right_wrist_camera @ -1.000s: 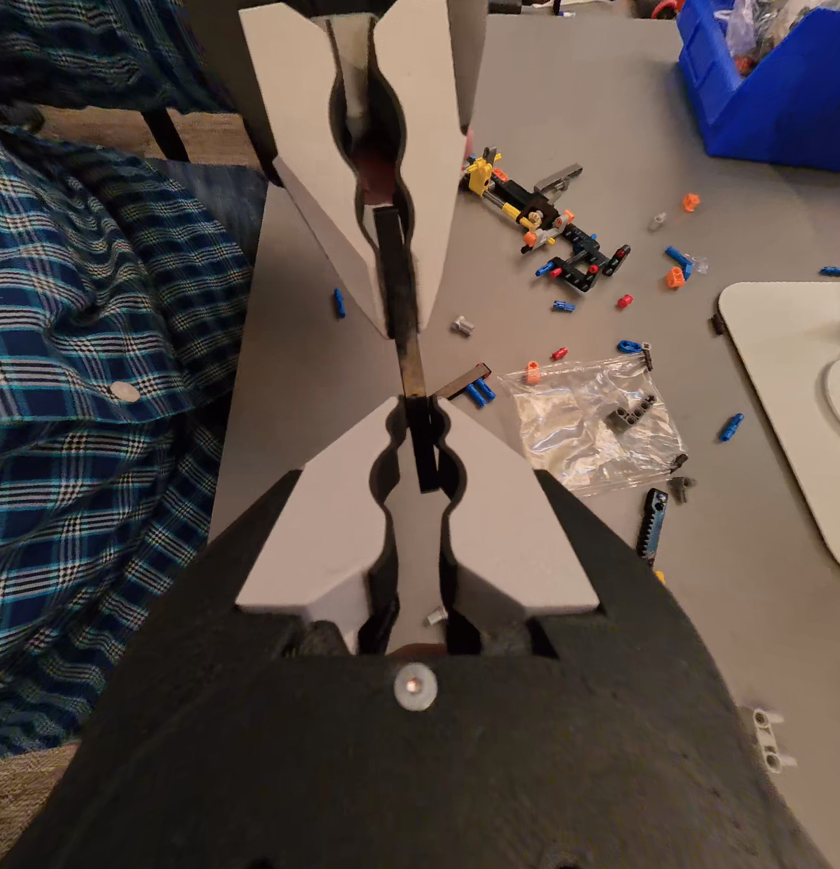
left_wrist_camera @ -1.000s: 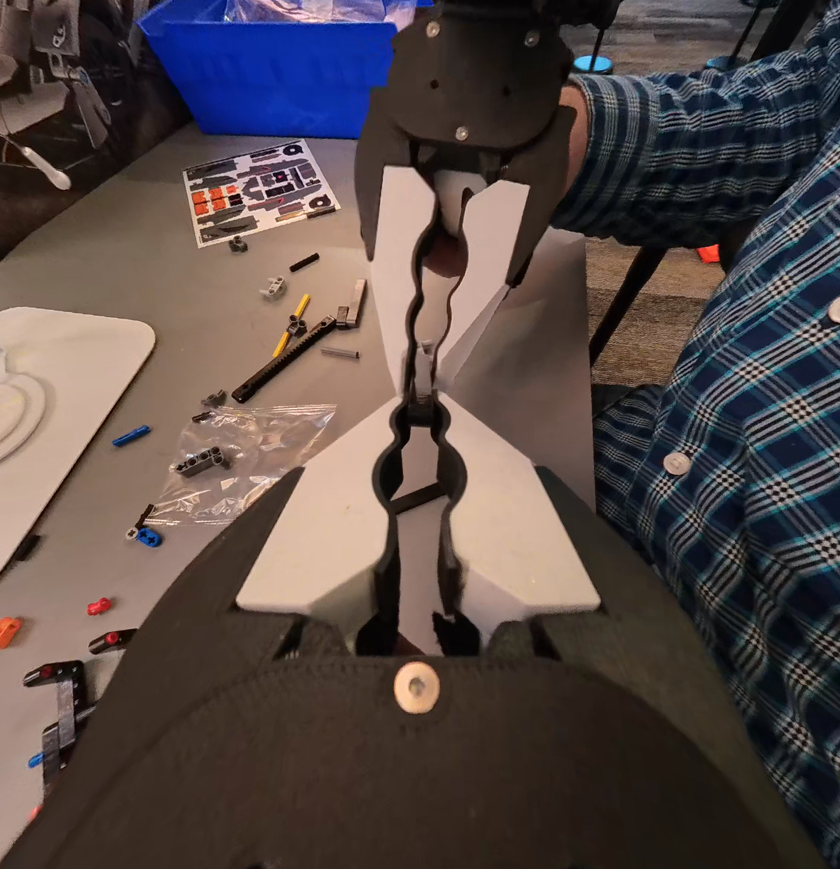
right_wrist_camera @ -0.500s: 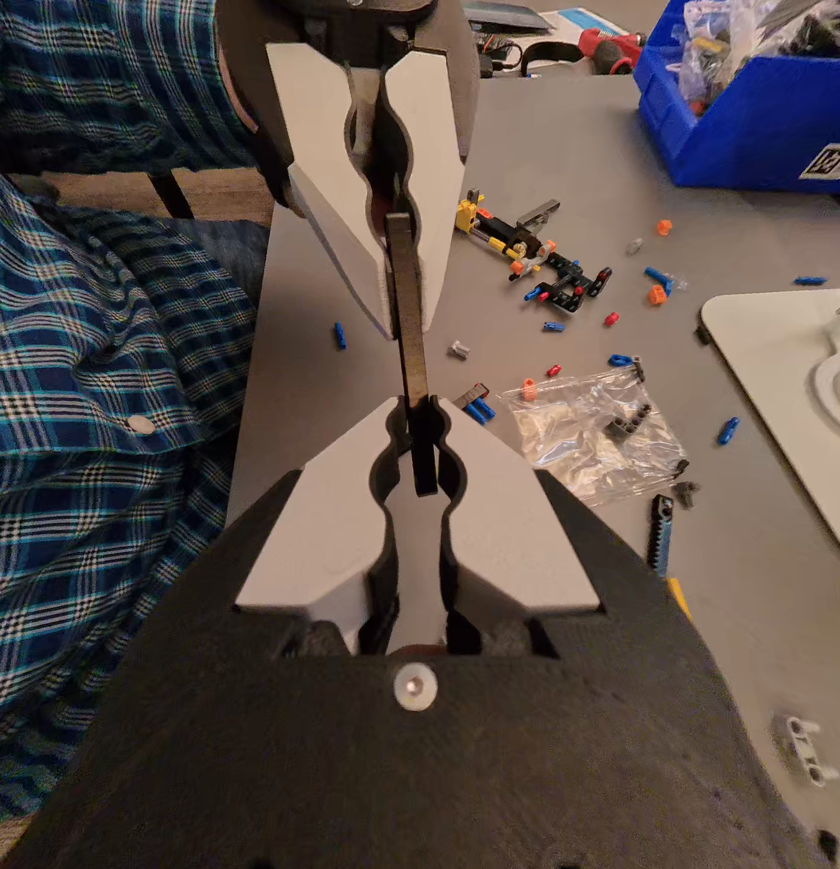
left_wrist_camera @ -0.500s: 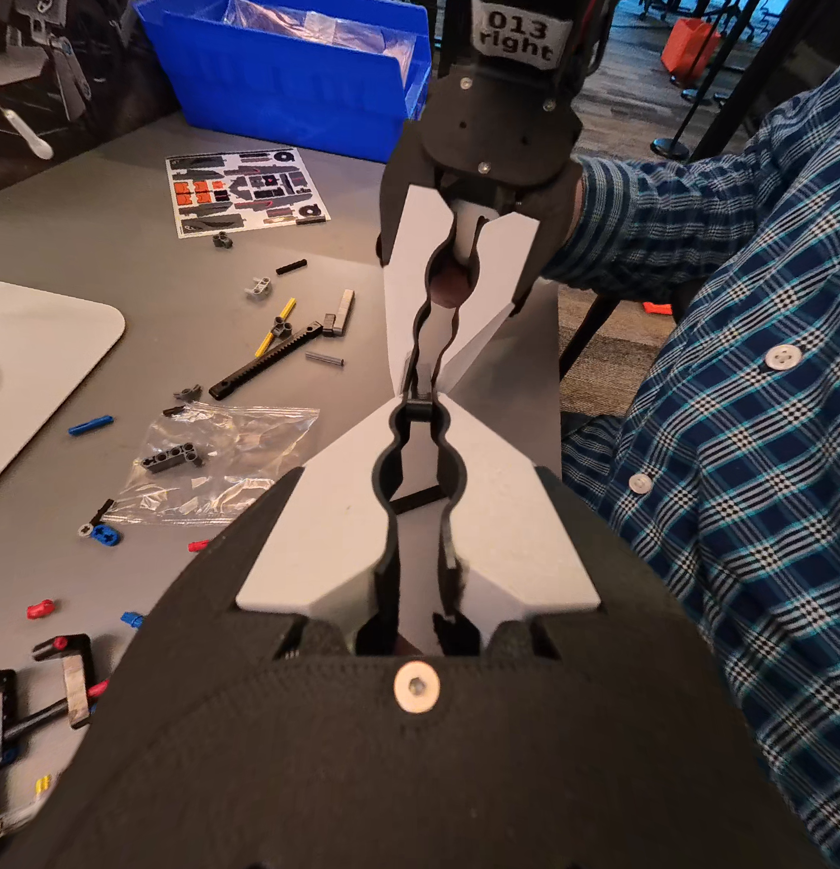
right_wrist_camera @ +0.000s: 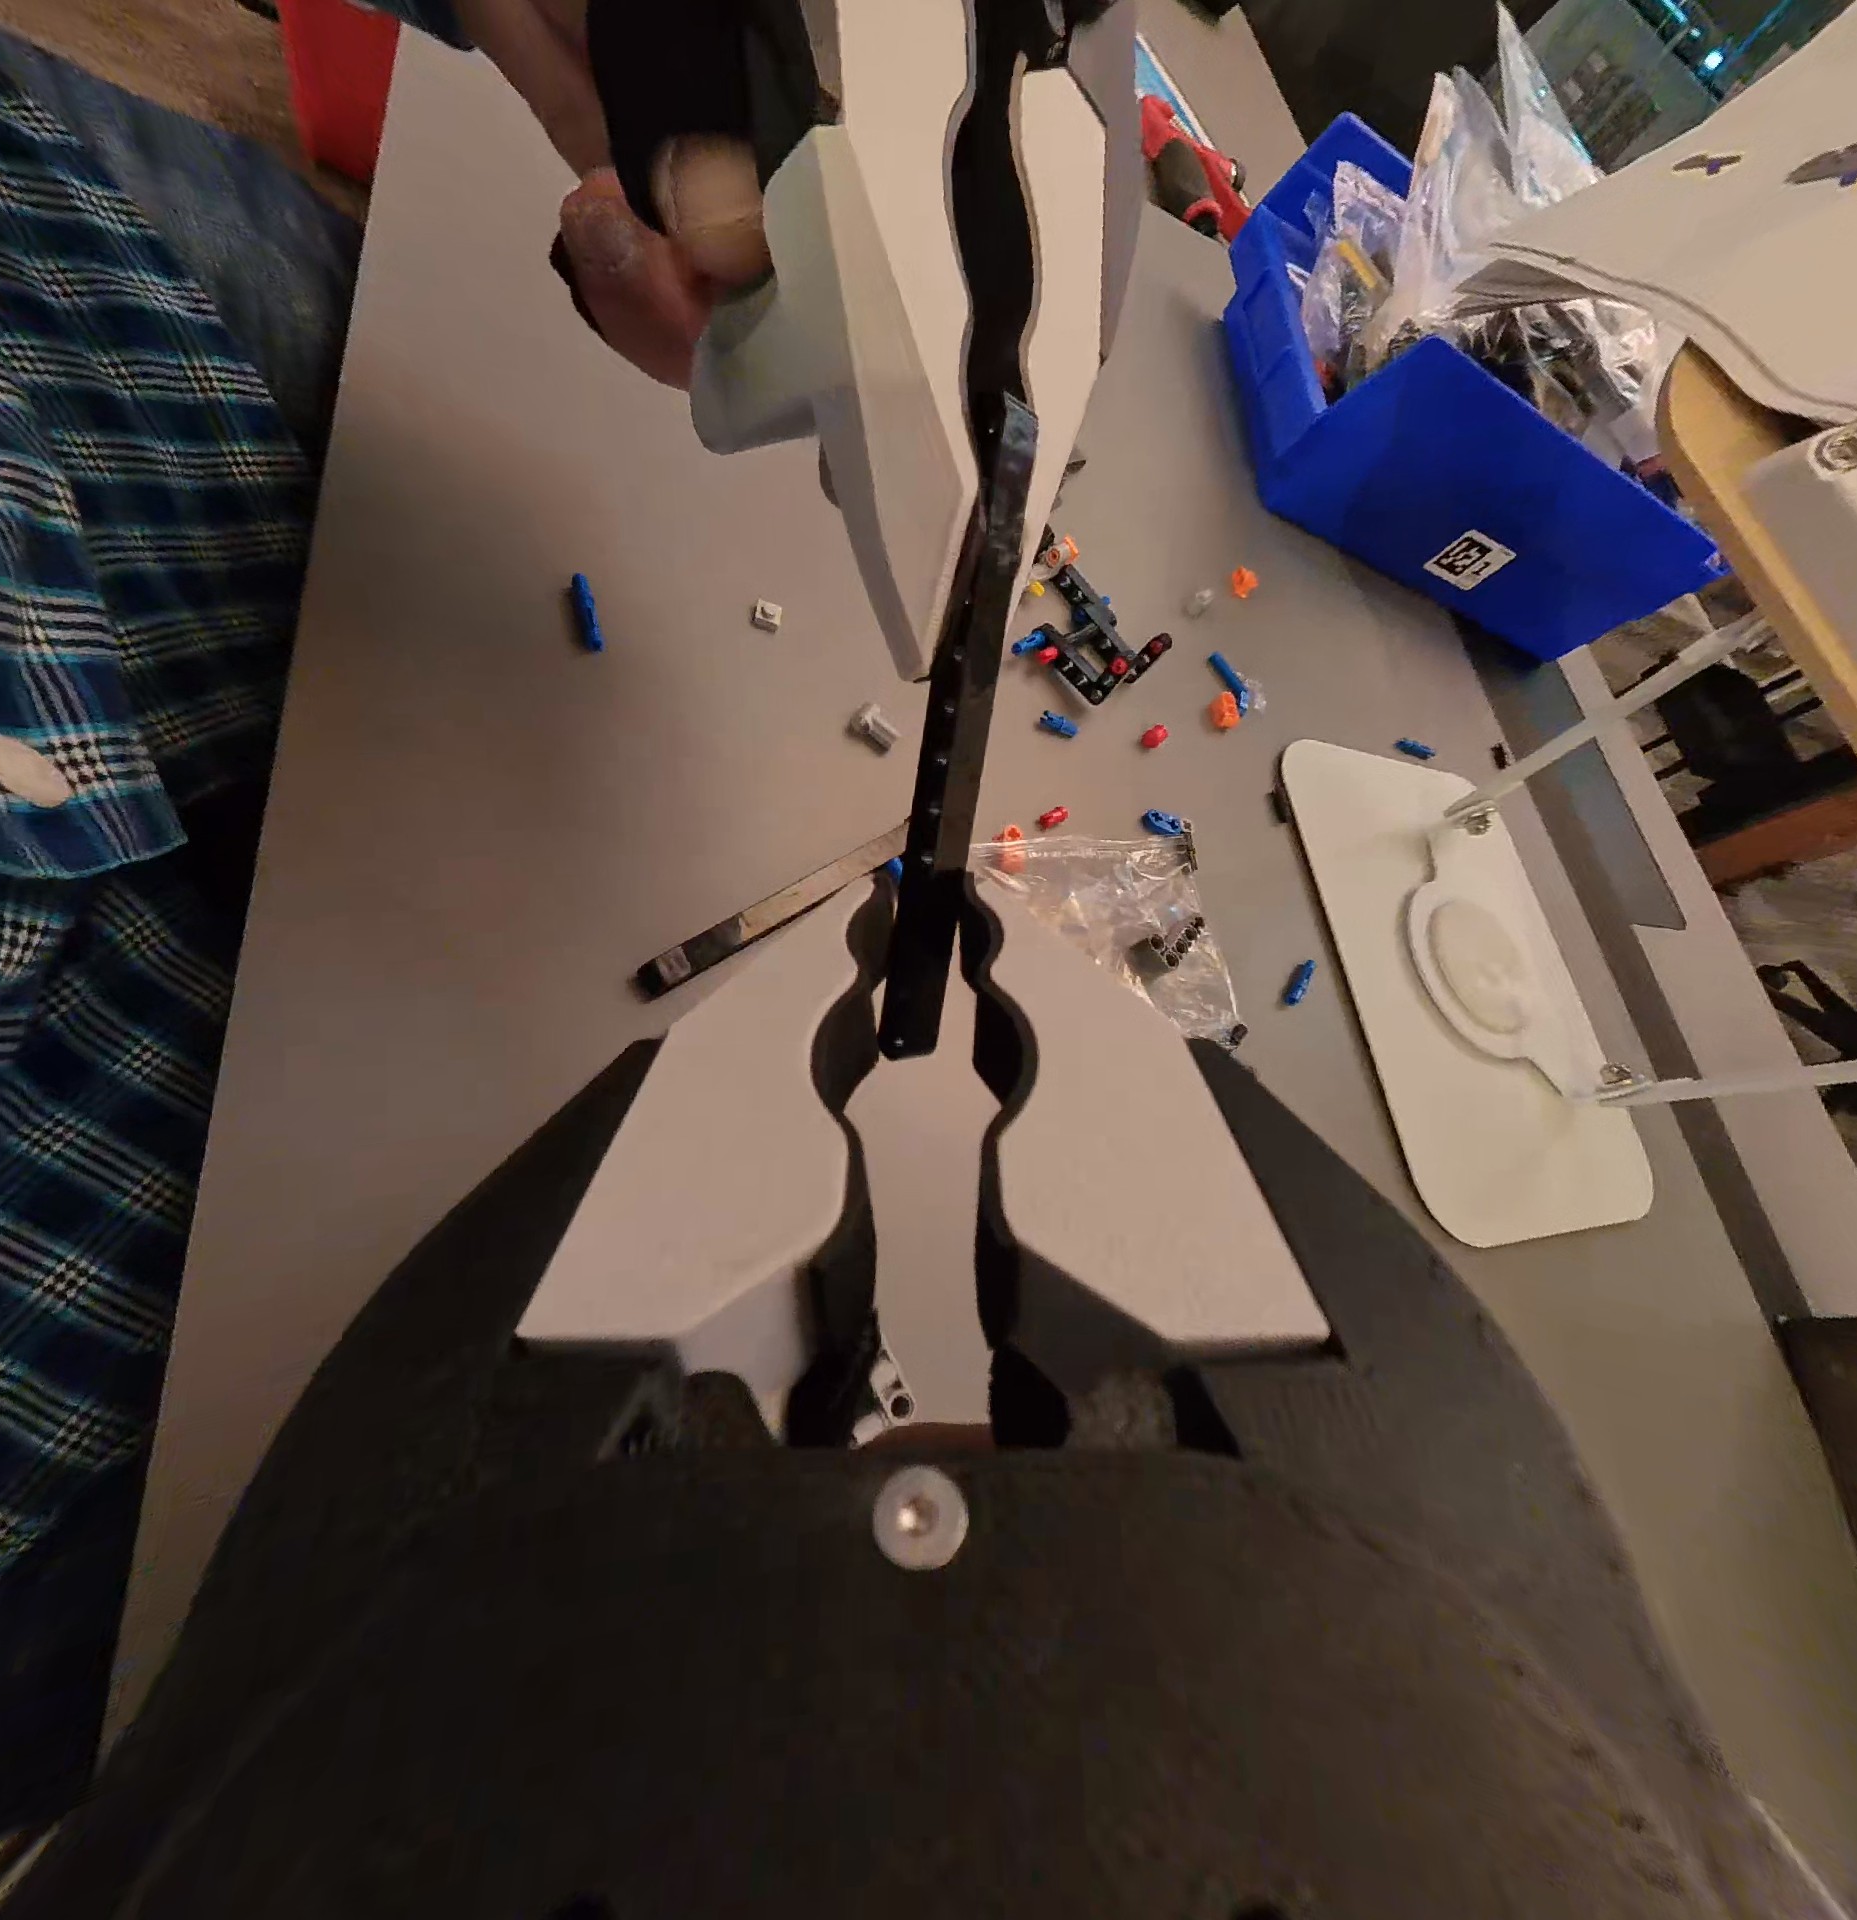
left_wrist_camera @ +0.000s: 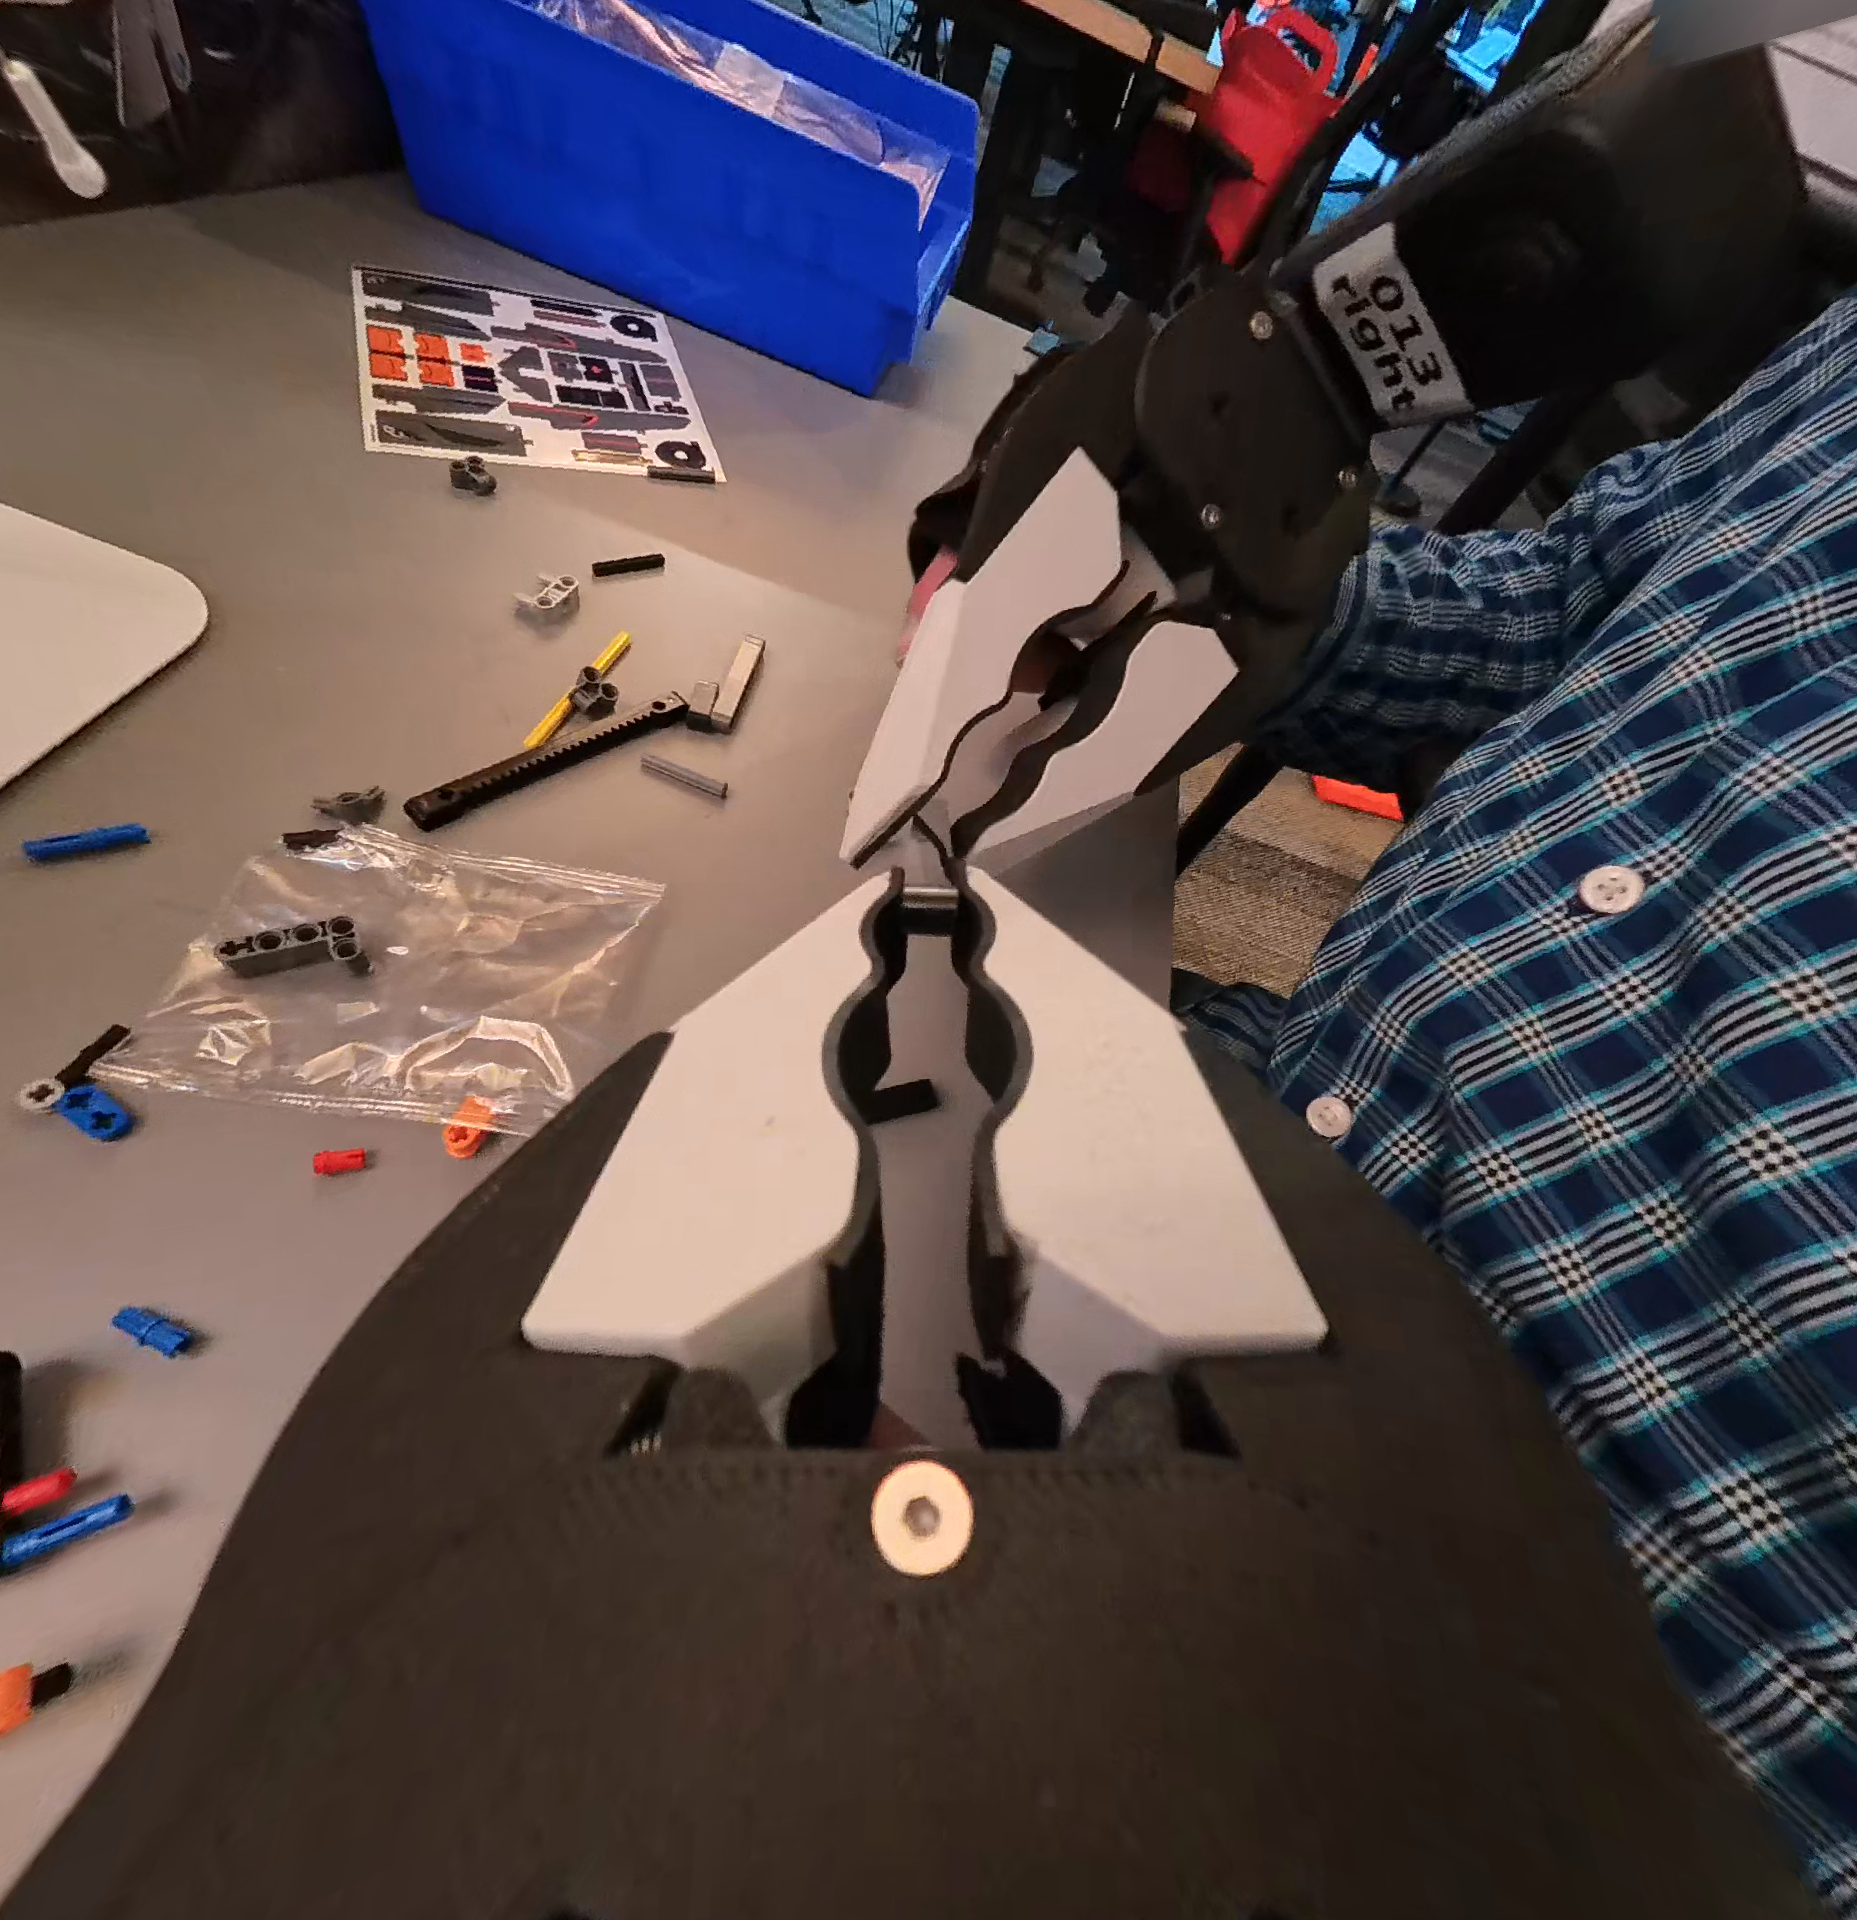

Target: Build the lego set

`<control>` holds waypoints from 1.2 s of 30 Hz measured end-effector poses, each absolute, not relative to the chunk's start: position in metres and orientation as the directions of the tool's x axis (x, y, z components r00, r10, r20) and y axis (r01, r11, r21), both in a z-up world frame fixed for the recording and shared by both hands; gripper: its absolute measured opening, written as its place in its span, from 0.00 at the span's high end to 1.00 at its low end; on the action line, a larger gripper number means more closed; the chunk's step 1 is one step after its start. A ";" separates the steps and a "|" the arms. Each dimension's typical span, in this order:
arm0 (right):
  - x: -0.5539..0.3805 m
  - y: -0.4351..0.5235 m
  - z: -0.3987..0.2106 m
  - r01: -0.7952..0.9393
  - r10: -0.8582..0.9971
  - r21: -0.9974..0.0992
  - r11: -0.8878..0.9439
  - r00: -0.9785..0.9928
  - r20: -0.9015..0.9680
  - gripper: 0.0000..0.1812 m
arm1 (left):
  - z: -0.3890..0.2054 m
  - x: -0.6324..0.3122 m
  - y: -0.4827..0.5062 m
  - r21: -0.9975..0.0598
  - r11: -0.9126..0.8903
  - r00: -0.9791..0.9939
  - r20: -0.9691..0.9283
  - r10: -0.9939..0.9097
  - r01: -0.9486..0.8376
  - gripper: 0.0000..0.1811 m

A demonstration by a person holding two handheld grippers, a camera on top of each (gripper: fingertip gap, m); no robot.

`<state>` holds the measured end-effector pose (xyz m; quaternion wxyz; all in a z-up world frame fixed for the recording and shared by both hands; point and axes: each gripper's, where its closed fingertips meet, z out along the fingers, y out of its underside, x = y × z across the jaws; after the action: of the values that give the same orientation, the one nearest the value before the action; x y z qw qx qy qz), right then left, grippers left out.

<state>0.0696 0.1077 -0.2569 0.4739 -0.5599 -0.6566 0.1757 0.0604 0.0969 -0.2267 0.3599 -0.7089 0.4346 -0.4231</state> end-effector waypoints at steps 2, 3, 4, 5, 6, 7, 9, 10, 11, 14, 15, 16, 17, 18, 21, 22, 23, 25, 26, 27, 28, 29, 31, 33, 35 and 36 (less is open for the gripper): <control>0.069 0.107 -0.255 0.560 0.904 -0.772 0.300 0.091 0.418 0.95 | -0.225 0.060 0.097 -0.878 -0.372 0.265 0.298 -0.917 -0.300 0.97; 0.069 0.106 -0.255 0.555 0.906 -0.777 0.296 0.095 0.413 0.95 | -0.225 0.060 0.097 -0.878 -0.376 0.264 0.303 -0.916 -0.295 0.97; 0.068 0.104 -0.255 0.551 0.911 -0.783 0.289 0.094 0.402 0.95 | -0.225 0.060 0.095 -0.878 -0.379 0.261 0.307 -0.915 -0.293 0.97; 0.068 0.102 -0.256 0.547 0.915 -0.788 0.283 0.092 0.393 0.95 | -0.225 0.060 0.094 -0.876 -0.381 0.259 0.311 -0.914 -0.294 0.97; 0.068 0.099 -0.256 0.542 0.917 -0.792 0.281 0.090 0.387 0.95 | -0.225 0.059 0.092 -0.874 -0.386 0.258 0.316 -0.913 -0.294 0.97; 0.068 0.096 -0.257 0.537 0.919 -0.795 0.283 0.084 0.384 0.95 | -0.225 0.060 0.089 -0.872 -0.392 0.256 0.323 -0.911 -0.294 0.97; 0.069 0.086 -0.260 0.536 0.926 -0.794 0.288 0.057 0.374 0.94 | -0.227 0.060 0.082 -0.865 -0.399 0.247 0.332 -0.910 -0.304 0.97; 0.069 0.081 -0.262 0.539 0.928 -0.789 0.294 0.037 0.371 0.93 | -0.229 0.061 0.077 -0.860 -0.403 0.242 0.337 -0.910 -0.314 0.97; 0.070 0.076 -0.265 0.543 0.928 -0.784 0.301 0.021 0.371 0.93 | -0.230 0.062 0.073 -0.855 -0.408 0.238 0.344 -0.908 -0.320 0.97; 0.073 0.064 -0.272 0.551 0.928 -0.772 0.318 -0.015 0.371 0.92 | -0.235 0.066 0.060 -0.843 -0.423 0.223 0.366 -0.904 -0.332 0.97; 0.075 0.062 -0.274 0.553 0.930 -0.773 0.312 -0.014 0.366 0.93 | -0.238 0.067 0.058 -0.838 -0.431 0.223 0.375 -0.900 -0.334 0.97; 0.076 0.060 -0.275 0.551 0.934 -0.778 0.302 -0.008 0.357 0.93 | -0.239 0.068 0.056 -0.835 -0.441 0.224 0.384 -0.896 -0.329 0.97; 0.076 0.060 -0.276 0.548 0.937 -0.784 0.292 0.001 0.349 0.93 | -0.240 0.069 0.055 -0.833 -0.450 0.222 0.396 -0.891 -0.322 0.97; 0.077 0.060 -0.276 0.546 0.937 -0.788 0.284 0.018 0.350 0.93 | -0.242 0.069 0.054 -0.829 -0.464 0.225 0.410 -0.884 -0.312 0.97; 0.080 0.060 -0.277 0.552 0.921 -0.777 0.302 0.041 0.387 0.91 | -0.244 0.072 0.055 -0.817 -0.507 0.233 0.455 -0.859 -0.274 0.97; 0.082 0.060 -0.279 0.562 0.916 -0.769 0.306 0.045 0.398 0.90 | -0.245 0.073 0.056 -0.812 -0.523 0.239 0.471 -0.849 -0.258 0.97; 0.083 0.061 -0.280 0.569 0.912 -0.762 0.308 0.051 0.407 0.91 | -0.246 0.074 0.056 -0.806 -0.540 0.243 0.488 -0.838 -0.243 0.97; 0.086 0.062 -0.284 0.580 0.909 -0.758 0.299 0.068 0.411 0.94 | -0.249 0.076 0.055 -0.798 -0.557 0.249 0.506 -0.826 -0.229 0.97; 0.087 0.063 -0.285 0.582 0.913 -0.760 0.289 0.073 0.402 0.94 | -0.251 0.077 0.055 -0.794 -0.562 0.253 0.509 -0.823 -0.230 0.97; 0.089 0.064 -0.286 0.579 0.918 -0.767 0.275 0.081 0.389 0.95 | -0.253 0.078 0.055 -0.791 -0.569 0.255 0.515 -0.818 -0.226 0.97; 0.091 0.066 -0.285 0.574 0.924 -0.778 0.255 0.092 0.371 0.95 | -0.254 0.079 0.055 -0.789 -0.574 0.257 0.521 -0.814 -0.220 0.97; 0.093 0.069 -0.284 0.570 0.929 -0.787 0.235 0.107 0.355 0.96 | -0.254 0.081 0.057 -0.788 -0.579 0.261 0.526 -0.809 -0.208 0.97; 0.099 0.076 -0.284 0.577 0.930 -0.790 0.208 0.132 0.342 0.96 | -0.254 0.082 0.063 -0.788 -0.587 0.285 0.528 -0.800 -0.189 0.96; 0.105 0.082 -0.284 0.575 0.935 -0.801 0.170 0.163 0.315 0.96 | -0.254 0.079 0.074 -0.795 -0.583 0.332 0.512 -0.792 -0.166 0.88; 0.118 0.092 -0.286 0.591 0.930 -0.796 0.128 0.206 0.303 0.96 | -0.253 0.074 0.084 -0.803 -0.575 0.382 0.488 -0.785 -0.156 0.79; 0.127 0.099 -0.289 0.608 0.927 -0.788 0.099 0.231 0.295 0.96 | -0.252 0.071 0.089 -0.812 -0.563 0.406 0.467 -0.785 -0.155 0.78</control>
<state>0.1267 0.0990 -0.2894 0.4443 -0.6466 -0.5934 0.1798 0.0708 0.0890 -0.2522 0.3510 -0.7616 0.3084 -0.4491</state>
